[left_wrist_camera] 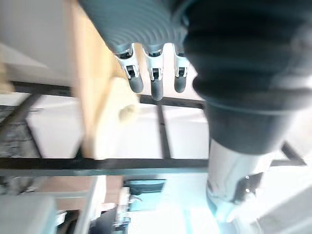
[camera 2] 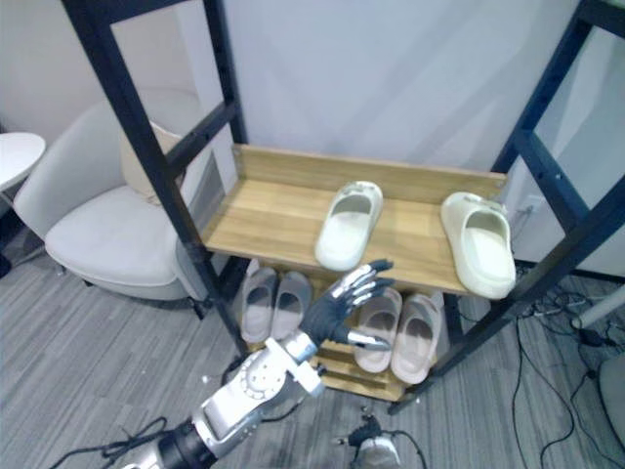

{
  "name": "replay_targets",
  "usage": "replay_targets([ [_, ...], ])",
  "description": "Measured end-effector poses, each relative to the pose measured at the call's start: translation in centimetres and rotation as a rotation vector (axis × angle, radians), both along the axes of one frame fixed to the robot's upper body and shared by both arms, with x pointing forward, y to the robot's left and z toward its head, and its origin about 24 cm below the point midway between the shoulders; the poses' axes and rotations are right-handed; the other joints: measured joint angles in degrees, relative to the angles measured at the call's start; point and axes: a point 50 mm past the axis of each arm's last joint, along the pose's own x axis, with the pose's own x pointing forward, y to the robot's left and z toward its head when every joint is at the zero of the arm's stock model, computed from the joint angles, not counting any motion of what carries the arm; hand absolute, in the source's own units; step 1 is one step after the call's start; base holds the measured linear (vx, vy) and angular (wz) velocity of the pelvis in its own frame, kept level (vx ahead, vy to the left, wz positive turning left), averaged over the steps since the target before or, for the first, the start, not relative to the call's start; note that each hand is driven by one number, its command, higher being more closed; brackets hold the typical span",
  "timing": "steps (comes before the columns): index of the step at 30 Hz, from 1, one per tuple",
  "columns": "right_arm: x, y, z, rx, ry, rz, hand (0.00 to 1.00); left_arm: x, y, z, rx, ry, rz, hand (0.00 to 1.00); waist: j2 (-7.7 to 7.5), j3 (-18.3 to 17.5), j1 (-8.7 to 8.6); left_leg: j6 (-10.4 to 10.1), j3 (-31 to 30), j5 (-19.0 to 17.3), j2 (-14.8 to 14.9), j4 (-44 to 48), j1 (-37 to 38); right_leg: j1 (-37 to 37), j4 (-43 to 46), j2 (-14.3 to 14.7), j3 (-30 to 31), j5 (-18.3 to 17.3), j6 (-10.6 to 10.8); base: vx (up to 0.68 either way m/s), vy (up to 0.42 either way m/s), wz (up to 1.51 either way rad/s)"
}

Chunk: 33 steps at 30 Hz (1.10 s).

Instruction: Organize the slippers on the shoe rack

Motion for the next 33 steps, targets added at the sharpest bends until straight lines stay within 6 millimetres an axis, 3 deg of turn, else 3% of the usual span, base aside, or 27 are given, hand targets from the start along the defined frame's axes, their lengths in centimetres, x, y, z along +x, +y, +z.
replay_targets([
  [4,-0.2,0.0,-0.1,0.002,0.006,-0.001,0.00,1.1,0.4,1.9,-0.055,-0.047,0.064,0.00,0.01,-0.1,0.19,0.0,0.9,0.1,0.0,0.2,-0.1,-0.3,0.0,0.0,0.9,0.2,-0.4,-0.09,-0.019,-0.12],
  [9,-0.4,0.0,-0.1,0.011,0.003,-0.009,0.00,4.1,1.7,4.5,-0.092,-0.126,0.206,0.00,-0.15,-0.3,0.22,0.0,1.2,0.1,0.2,0.9,-0.9,-0.5,0.0,0.1,0.9,0.4,-0.9,-0.08,-0.023,-0.03],
  [21,-0.5,0.3,0.1,0.058,-0.016,-0.043,0.00,10.5,4.8,7.5,0.059,-0.267,0.498,0.00,-0.62,-1.4,-0.26,-0.3,3.7,0.3,0.2,0.9,-2.1,-3.5,0.0,0.1,2.5,1.9,-0.9,0.01,0.004,-0.09],
  [26,-0.4,0.3,0.3,0.068,-0.029,-0.042,0.00,11.9,7.4,8.1,0.118,-0.306,0.634,0.00,-0.63,-1.4,-0.42,-0.3,4.8,0.3,0.2,0.8,-2.4,-4.5,0.0,0.2,3.8,2.1,-0.8,0.00,0.003,-0.13],
  [33,-0.2,0.5,0.5,0.079,-0.056,-0.036,0.00,13.5,9.2,8.6,0.251,-0.350,0.769,0.00,-0.85,-1.5,-0.54,-0.3,6.2,0.3,0.1,1.0,-3.8,-6.6,0.0,0.2,5.1,2.9,-1.1,-0.02,-0.008,-0.09],
])
